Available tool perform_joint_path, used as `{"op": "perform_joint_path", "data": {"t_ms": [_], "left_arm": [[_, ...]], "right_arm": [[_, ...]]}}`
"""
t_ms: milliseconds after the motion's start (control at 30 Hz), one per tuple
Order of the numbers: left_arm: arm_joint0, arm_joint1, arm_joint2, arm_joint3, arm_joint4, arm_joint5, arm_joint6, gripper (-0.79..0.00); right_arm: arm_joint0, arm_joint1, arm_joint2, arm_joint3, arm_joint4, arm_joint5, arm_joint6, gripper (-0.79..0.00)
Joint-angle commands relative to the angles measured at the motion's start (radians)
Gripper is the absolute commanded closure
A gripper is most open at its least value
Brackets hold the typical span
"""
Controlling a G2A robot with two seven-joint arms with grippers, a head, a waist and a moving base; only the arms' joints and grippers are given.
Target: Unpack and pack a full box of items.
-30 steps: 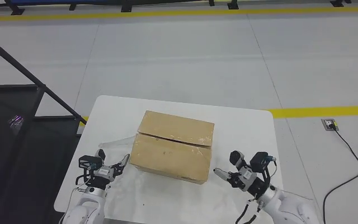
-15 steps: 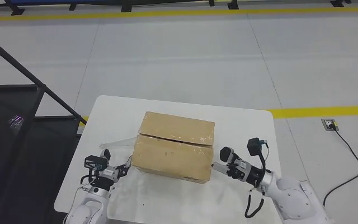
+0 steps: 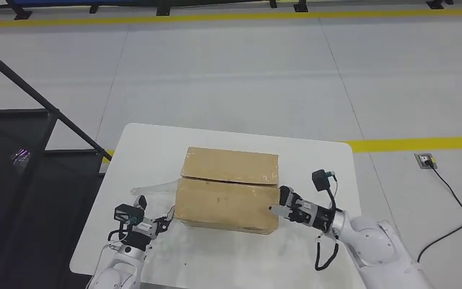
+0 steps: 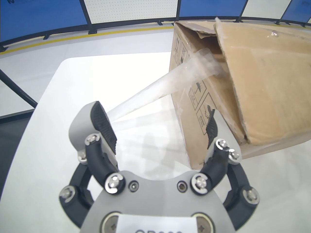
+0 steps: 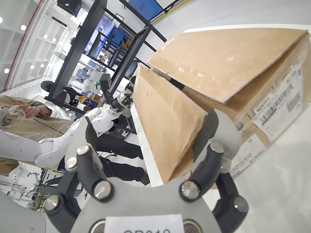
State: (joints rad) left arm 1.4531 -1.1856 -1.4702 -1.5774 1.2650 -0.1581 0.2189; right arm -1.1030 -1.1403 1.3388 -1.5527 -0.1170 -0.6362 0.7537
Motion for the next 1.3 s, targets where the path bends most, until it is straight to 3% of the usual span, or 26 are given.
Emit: {"op": "perform_joint_path", "data": {"t_ms": [0, 233, 300, 600, 867, 1000, 1167, 1267], "left_arm": [[0.002, -0.001, -0.004, -0.005, -0.008, 0.011, -0.003, -0.785], [0.029, -0.005, -0.034, -0.058, -0.069, 0.057, 0.01, -0.785], [0.039, -0.005, -0.048, -0.076, -0.091, 0.044, 0.018, -0.785], [0.127, 0.01, -0.11, -0.175, -0.067, -0.155, 0.091, -0.785], [0.179, 0.034, -0.157, -0.188, 0.101, -0.383, 0.094, -0.785], [0.178, 0.043, -0.15, -0.157, 0.201, -0.429, 0.068, -0.785], [0.169, 0.043, -0.123, -0.139, 0.255, -0.384, 0.053, -0.785], [0.168, 0.043, -0.121, -0.14, 0.26, -0.368, 0.047, -0.785]], "right_arm": [[0.002, 0.003, 0.006, 0.004, 0.055, -0.039, 0.023, -0.785], [-0.029, 0.029, 0.043, -0.019, 0.286, -0.201, 0.197, -0.785], [-0.041, 0.041, 0.047, -0.05, 0.315, -0.197, 0.233, -0.785], [-0.109, 0.146, -0.056, -0.225, 0.117, -0.163, 0.268, -0.785], [-0.071, 0.239, -0.192, -0.212, -0.004, -0.198, 0.233, -0.785], [-0.017, 0.244, -0.214, -0.16, 0.123, -0.197, 0.214, -0.785], [0.051, 0.229, -0.233, -0.116, 0.265, -0.129, 0.124, -0.785], [0.066, 0.227, -0.232, -0.107, 0.269, -0.113, 0.117, -0.785]]}}
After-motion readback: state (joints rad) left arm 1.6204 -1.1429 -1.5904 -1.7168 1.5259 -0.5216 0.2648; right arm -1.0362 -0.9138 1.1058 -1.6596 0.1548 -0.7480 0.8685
